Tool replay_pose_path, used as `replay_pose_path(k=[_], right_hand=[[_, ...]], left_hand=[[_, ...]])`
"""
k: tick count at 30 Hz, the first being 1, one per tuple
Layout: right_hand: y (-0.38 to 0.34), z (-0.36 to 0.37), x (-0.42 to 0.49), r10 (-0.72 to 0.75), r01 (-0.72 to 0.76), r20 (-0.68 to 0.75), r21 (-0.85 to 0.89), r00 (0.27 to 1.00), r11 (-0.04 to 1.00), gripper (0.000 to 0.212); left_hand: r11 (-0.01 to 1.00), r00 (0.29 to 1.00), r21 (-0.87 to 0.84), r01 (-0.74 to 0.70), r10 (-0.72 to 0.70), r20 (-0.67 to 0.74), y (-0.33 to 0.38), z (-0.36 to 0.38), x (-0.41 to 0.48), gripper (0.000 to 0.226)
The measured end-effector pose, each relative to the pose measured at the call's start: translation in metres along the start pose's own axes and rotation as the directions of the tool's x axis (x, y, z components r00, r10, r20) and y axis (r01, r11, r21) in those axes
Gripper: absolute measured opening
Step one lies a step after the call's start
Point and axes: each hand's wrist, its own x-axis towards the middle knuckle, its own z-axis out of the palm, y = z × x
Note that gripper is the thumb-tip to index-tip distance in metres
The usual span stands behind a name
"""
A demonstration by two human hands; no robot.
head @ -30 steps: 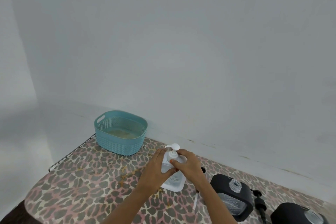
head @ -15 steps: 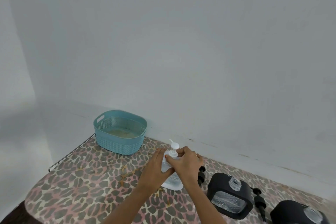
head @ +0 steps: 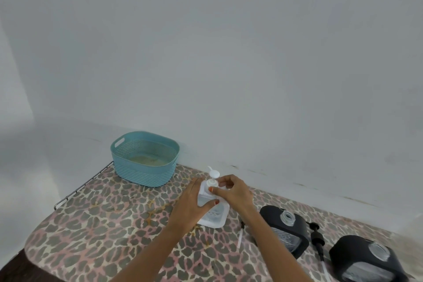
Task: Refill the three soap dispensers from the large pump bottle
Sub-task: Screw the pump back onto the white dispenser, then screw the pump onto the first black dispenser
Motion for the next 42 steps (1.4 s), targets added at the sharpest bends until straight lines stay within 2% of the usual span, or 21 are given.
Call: replay_pose_path(k=[3, 6, 9, 12, 15, 18, 23, 28, 32, 36, 42], right_hand=[[0.006, -0.021, 0.008, 0.044, -0.044, -0.001, 0.074, 0.999, 0.996, 0.022], [0.018, -0.042, 0.019, 0.121, -0.118, -0.043, 0.063, 0.992, 0.991, 0.015], [0.033, -0.055, 0.030, 0.235, -0.235, -0.018, -0.159, 0.972, 0.959, 0.026], [0.041, -0.055, 0.040, 0.335, -0.309, -0.024, -0.453, 0.942, 0.836, 0.032], [0.045, -0.050, 0.047, 0.395, -0.312, 0.003, -0.609, 0.919, 0.729, 0.031], [0.048, -0.041, 0.052, 0.456, -0.304, 0.044, -0.687, 0.889, 0.660, 0.027], [0.053, -0.033, 0.058, 0.501, -0.295, 0.077, -0.727, 0.862, 0.620, 0.021], [0.057, -0.028, 0.056, 0.511, -0.307, 0.067, -0.729, 0.857, 0.611, 0.027], [0.055, -0.027, 0.056, 0.502, -0.292, 0.067, -0.743, 0.862, 0.601, 0.020], [0.049, -0.030, 0.054, 0.438, -0.295, 0.022, -0.708, 0.899, 0.642, 0.025], [0.028, -0.055, 0.039, 0.303, -0.290, -0.084, -0.606, 0.949, 0.741, 0.037]], left_hand=[[1.000, 1.000, -0.006, -0.013, 0.013, -0.008, 0.002, -0.001, 0.000, 0.075], [1.000, 1.000, -0.005, -0.020, 0.020, -0.020, 0.002, -0.001, -0.001, 0.073], [1.000, 1.000, -0.002, -0.016, 0.016, -0.015, 0.001, 0.000, -0.001, 0.074], [1.000, 1.000, -0.001, -0.016, 0.016, -0.026, 0.002, 0.000, -0.001, 0.074], [1.000, 1.000, -0.004, -0.019, 0.019, -0.019, 0.001, 0.001, -0.001, 0.078], [1.000, 1.000, -0.011, -0.017, 0.016, -0.015, -0.003, 0.001, -0.001, 0.087], [1.000, 0.999, -0.005, -0.031, 0.031, -0.041, -0.003, 0.003, -0.001, 0.089], [0.999, 0.998, -0.001, -0.041, 0.041, -0.045, -0.002, 0.002, -0.003, 0.090], [1.000, 0.999, -0.007, -0.023, 0.023, -0.040, 0.002, 0.001, -0.004, 0.090], [0.999, 1.000, -0.046, 0.012, -0.012, -0.008, 0.004, -0.001, -0.006, 0.095], [0.993, 0.996, -0.082, 0.086, -0.088, -0.019, 0.024, -0.006, -0.010, 0.084]])
